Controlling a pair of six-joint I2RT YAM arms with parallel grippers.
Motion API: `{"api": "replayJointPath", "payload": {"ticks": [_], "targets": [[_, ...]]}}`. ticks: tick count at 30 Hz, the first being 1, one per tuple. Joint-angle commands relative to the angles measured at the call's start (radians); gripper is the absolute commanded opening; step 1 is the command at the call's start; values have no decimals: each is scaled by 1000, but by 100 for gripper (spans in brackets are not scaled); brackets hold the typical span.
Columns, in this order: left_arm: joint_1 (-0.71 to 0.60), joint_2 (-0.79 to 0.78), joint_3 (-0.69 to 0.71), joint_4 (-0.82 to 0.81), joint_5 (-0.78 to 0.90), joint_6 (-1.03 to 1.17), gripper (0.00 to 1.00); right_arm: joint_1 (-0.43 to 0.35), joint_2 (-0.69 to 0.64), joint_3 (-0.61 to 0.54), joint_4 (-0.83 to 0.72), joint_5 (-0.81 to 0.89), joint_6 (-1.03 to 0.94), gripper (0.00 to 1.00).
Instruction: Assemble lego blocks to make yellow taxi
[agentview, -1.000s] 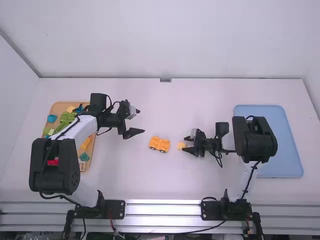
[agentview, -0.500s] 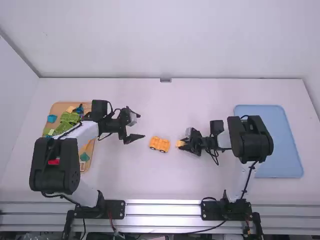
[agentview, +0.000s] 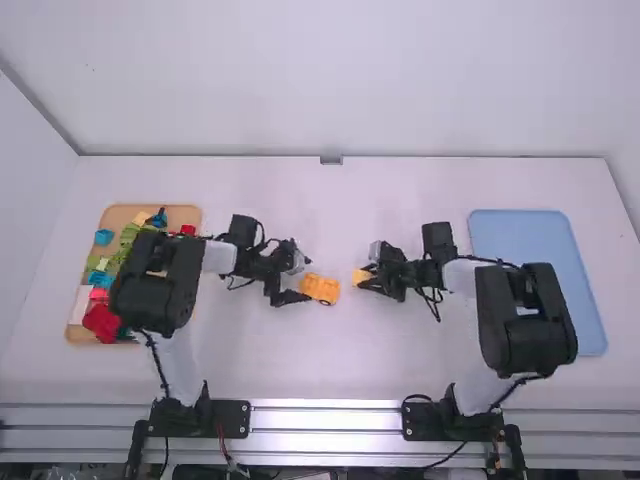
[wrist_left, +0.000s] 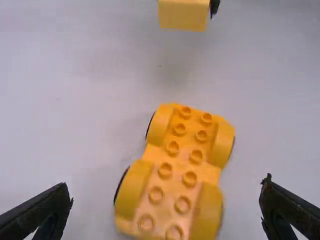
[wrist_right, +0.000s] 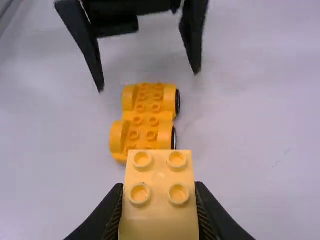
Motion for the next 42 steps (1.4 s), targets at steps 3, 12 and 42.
{"api": "replayJointPath", "payload": {"ticks": [3,12,42], "targets": [[-70,66,41,-10,-60,82,100,40,-48,11,-10,76,49,23],[-41,98,18,-8,-92,110,89,49,-48,11,-9,69,37,23],[-141,97,-108,409,-222,-400,45,165,124,63,176,233,159,17]]}}
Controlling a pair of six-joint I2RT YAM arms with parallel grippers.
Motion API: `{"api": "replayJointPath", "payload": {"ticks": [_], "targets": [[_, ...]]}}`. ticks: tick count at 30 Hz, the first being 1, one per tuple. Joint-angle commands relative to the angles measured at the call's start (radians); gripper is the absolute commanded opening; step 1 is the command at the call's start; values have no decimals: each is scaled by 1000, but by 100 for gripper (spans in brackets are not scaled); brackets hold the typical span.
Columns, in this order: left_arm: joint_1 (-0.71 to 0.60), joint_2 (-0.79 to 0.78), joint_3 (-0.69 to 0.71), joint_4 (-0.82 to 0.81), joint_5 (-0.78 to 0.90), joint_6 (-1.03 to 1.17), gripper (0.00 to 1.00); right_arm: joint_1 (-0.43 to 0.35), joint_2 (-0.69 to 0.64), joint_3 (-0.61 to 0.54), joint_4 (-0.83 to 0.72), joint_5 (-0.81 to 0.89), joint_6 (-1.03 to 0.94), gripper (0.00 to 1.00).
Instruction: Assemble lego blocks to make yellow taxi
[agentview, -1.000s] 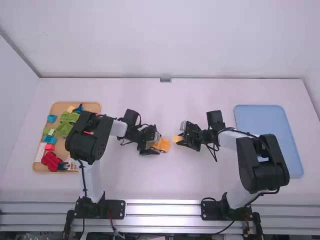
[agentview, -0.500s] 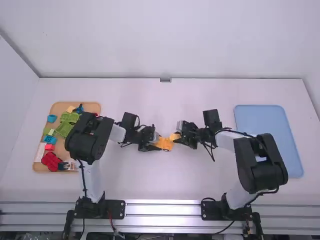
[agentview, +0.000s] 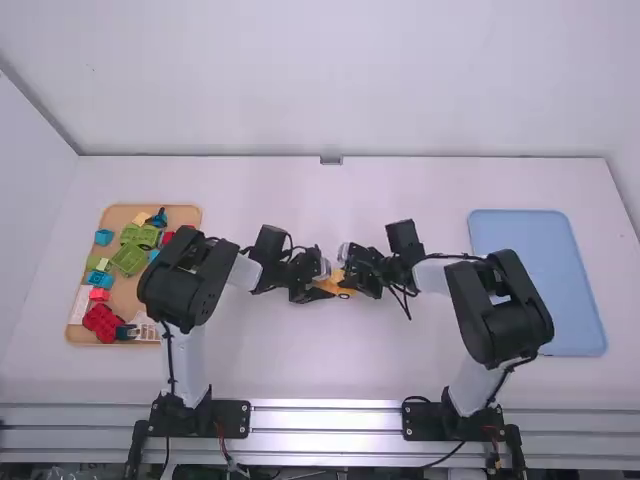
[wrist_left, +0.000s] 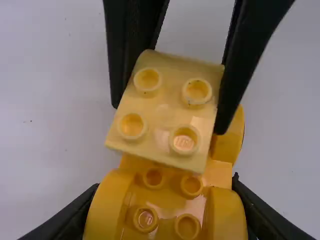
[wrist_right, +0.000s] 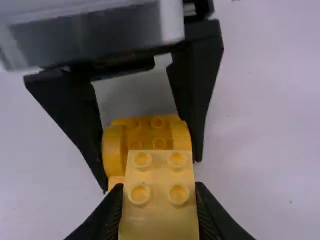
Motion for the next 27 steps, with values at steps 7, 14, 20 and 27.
{"api": "replayJointPath", "payload": {"ticks": [7,14,20,27], "targets": [[8,19,-7,-55,-86,-89,45,-61,40,17,-3,-61,-70,18],[8,19,-8,-52,-92,-88,46,-31,40,17,-34,-61,-126,18],[8,19,-9,-51,-109,-89,45,-30,40,17,-46,-37,-125,17],[8,19,-8,-51,-113,-84,44,-32,40,36,-69,-85,-91,18]]}}
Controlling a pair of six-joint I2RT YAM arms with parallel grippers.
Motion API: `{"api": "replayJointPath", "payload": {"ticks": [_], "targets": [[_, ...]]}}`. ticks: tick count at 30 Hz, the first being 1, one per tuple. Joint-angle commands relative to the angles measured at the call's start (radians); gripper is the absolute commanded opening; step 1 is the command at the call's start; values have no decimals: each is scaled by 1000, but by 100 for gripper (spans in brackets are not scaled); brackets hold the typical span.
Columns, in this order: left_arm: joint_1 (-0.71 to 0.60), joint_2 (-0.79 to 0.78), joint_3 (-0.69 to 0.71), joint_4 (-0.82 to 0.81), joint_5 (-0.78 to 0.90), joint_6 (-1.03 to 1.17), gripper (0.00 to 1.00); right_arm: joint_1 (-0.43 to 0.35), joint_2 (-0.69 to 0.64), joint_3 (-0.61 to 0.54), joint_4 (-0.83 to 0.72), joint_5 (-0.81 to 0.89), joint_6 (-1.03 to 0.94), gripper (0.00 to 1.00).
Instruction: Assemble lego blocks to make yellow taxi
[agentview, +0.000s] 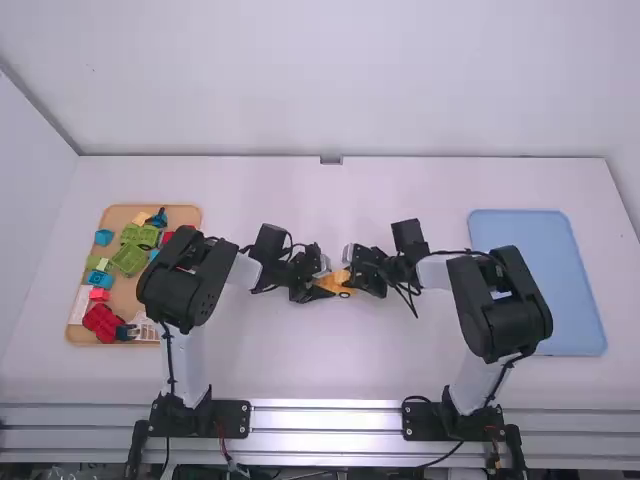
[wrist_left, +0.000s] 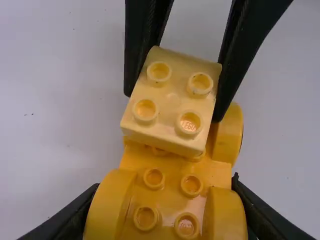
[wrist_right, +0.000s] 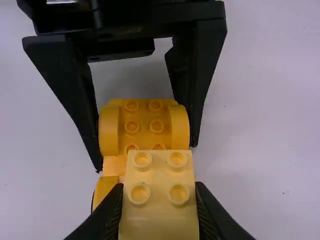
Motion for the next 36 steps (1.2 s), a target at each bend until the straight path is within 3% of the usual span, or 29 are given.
{"api": "replayJointPath", "payload": {"ticks": [1,9,18,28,36], "targets": [[6,24,-19,-27,-113,-29,44,-5,15,26,-30,-66,16,19],[-7,24,-26,-14,-227,-31,41,-2,8,88,-156,-127,-45,18],[-18,24,-78,63,-267,-30,45,-2,8,18,-7,-40,46,17],[-26,24,-77,-5,-197,72,35,-2,28,8,0,-23,35,17],[-26,24,-72,-4,-191,49,39,-3,62,8,14,-77,0,18]]}}
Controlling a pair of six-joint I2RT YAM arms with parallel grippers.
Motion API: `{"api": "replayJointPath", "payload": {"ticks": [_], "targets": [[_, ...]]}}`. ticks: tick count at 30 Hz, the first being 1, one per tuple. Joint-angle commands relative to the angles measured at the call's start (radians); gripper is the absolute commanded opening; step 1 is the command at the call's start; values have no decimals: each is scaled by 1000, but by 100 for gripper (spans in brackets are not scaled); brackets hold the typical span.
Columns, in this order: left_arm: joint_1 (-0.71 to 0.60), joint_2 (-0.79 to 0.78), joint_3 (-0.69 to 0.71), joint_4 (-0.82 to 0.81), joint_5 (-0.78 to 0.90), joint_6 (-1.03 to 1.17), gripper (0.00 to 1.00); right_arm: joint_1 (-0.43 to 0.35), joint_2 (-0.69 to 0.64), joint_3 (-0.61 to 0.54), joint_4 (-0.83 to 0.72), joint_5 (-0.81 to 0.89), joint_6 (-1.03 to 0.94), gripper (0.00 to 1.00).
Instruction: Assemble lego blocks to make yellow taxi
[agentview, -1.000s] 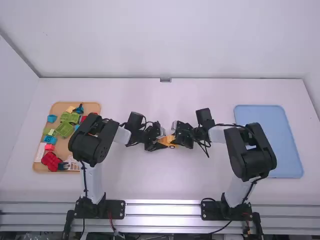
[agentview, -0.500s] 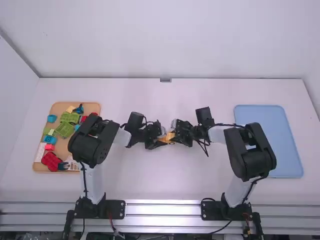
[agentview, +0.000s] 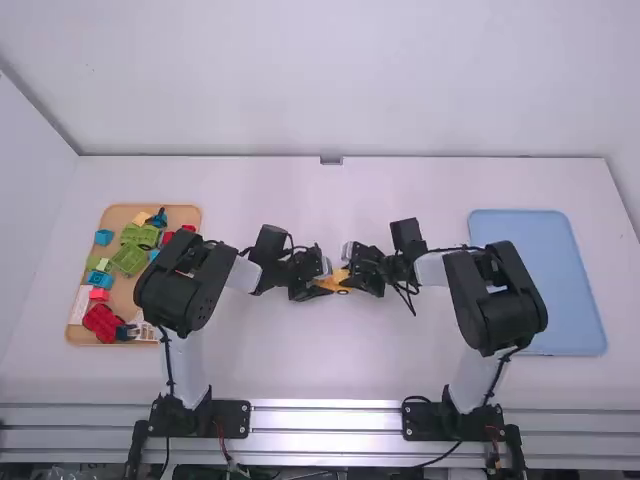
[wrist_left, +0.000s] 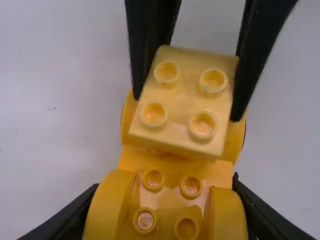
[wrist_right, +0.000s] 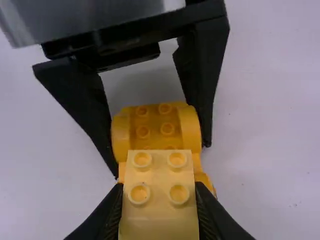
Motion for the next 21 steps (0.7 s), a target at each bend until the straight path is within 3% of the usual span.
{"api": "replayJointPath", "payload": {"ticks": [1,21], "targets": [[-7,51,-40,-42,-86,0,39,2,21,-8,-8,-28,-33,18],[-8,51,-32,-46,-82,-15,40,14,21,-8,8,42,-8,17]]}}
